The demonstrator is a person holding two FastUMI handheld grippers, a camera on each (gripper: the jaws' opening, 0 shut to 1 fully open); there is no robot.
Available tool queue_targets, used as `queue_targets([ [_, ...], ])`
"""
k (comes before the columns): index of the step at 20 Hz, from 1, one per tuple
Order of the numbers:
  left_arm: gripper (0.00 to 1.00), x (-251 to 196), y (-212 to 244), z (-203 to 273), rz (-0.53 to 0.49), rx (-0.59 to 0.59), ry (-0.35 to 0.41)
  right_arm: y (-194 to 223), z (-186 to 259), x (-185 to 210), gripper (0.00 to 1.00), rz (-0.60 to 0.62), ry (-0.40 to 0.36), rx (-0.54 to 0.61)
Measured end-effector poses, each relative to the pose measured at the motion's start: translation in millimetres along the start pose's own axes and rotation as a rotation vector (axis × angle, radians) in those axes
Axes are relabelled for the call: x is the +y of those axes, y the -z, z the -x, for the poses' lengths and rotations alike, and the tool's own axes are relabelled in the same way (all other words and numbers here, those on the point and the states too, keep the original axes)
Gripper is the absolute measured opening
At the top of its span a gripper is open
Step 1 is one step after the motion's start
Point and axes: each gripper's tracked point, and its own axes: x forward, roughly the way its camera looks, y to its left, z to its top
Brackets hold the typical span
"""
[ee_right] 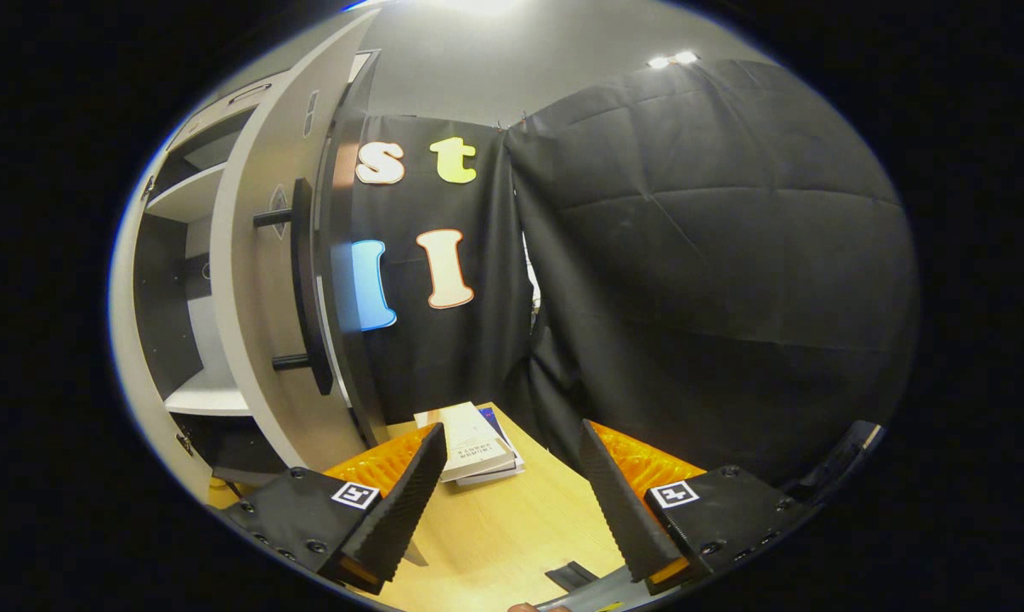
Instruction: Grasp the bottle in the cabinet with the left hand and place it on the coaster, then close the right door with the right hand and the left door with the left hand.
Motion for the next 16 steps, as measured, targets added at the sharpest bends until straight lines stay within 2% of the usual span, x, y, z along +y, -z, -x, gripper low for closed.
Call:
queue_targets([
  [5,0.95,31.1,-79.8,38.3,0.023,-0.096,-0.195,-20.6,-23.9,-3.2,1.00,0.016,-0.057,-0.011],
  [7,0.95,37.4,-93.0,54.2,0.028,-0.106,-0.263,-29.7,-30.9,-2.2,1.00,0.040,-0.084,-0.024],
  [9,0.95,48.7,-103.9,60.8,-0.008,-0.102,-0.340,-37.6,-37.1,0.6,1.00,0.056,-0.122,-0.035],
  [14,0.94,48.8,-132.8,56.1,-0.035,-0.098,-0.416,-60.8,-49.3,29.4,1.00,0.076,-0.273,-0.060],
  [15,1.00,46.8,-137.6,52.4,-0.025,-0.088,-0.427,-67.1,-50.7,34.2,1.00,0.081,-0.302,-0.068],
  [16,0.94,45.2,-140.9,48.6,-0.015,-0.083,-0.435,-74.2,-51.7,37.7,1.00,0.085,-0.331,-0.077],
])
